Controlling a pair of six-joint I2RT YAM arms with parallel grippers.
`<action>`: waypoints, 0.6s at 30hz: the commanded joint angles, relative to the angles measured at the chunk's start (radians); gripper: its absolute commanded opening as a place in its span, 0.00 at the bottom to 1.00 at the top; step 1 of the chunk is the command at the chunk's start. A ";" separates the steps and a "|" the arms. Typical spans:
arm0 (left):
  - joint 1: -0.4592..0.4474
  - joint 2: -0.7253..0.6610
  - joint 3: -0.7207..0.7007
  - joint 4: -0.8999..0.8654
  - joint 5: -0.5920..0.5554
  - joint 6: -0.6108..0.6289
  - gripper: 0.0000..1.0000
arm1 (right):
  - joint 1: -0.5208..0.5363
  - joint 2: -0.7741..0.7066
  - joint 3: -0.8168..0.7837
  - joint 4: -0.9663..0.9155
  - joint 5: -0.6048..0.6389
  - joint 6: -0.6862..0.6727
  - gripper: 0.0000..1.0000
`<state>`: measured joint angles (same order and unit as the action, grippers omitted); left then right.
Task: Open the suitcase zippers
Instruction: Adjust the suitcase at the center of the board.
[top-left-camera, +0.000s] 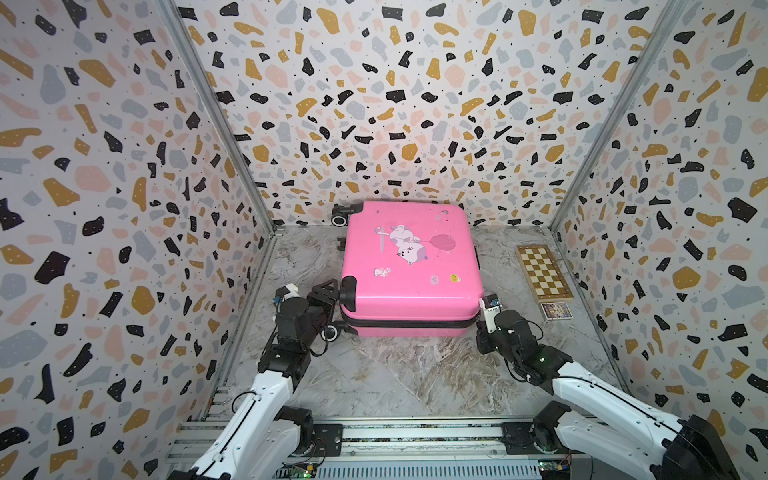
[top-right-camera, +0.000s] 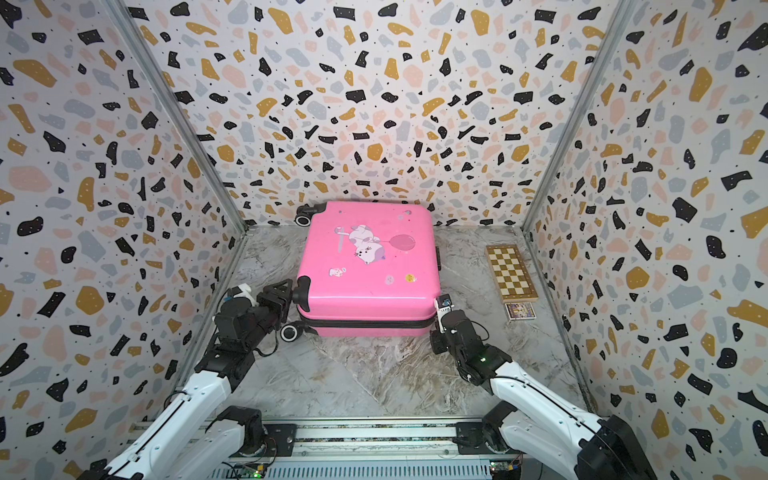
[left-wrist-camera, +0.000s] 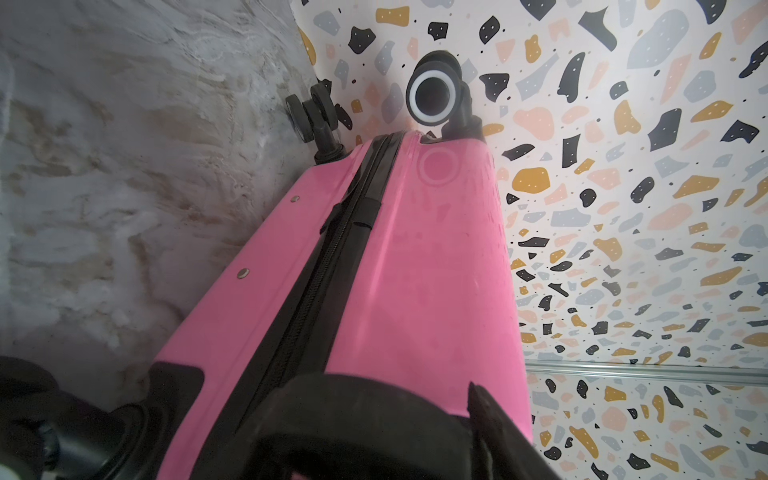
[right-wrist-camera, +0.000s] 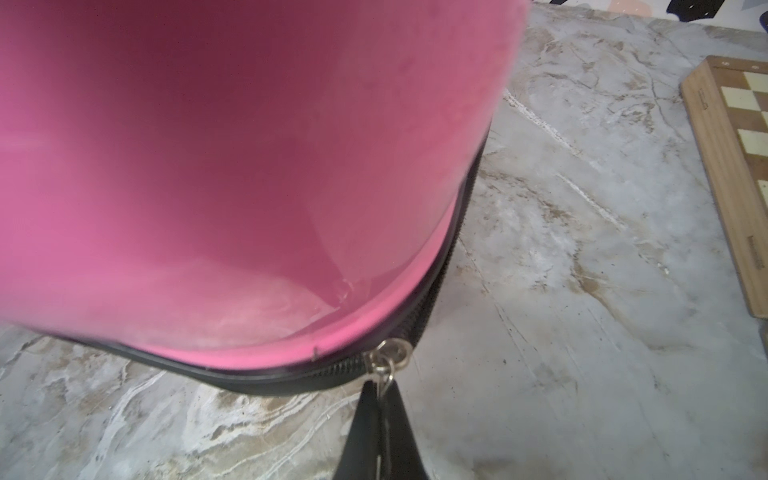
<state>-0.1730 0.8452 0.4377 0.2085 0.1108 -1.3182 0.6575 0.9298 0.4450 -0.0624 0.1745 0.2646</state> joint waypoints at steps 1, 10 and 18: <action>-0.116 0.069 -0.057 -0.113 0.319 0.271 0.40 | 0.124 0.004 0.005 0.032 -0.427 -0.037 0.00; 0.038 0.221 -0.078 -0.051 0.348 0.334 0.40 | 0.177 -0.084 -0.066 -0.048 -0.427 0.106 0.00; 0.165 0.320 -0.065 -0.036 0.403 0.381 0.39 | 0.182 -0.204 -0.096 -0.067 -0.389 0.140 0.00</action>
<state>0.0013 1.1007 0.4442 0.4301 0.3294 -1.2167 0.7750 0.7437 0.3576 -0.1474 0.0826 0.4114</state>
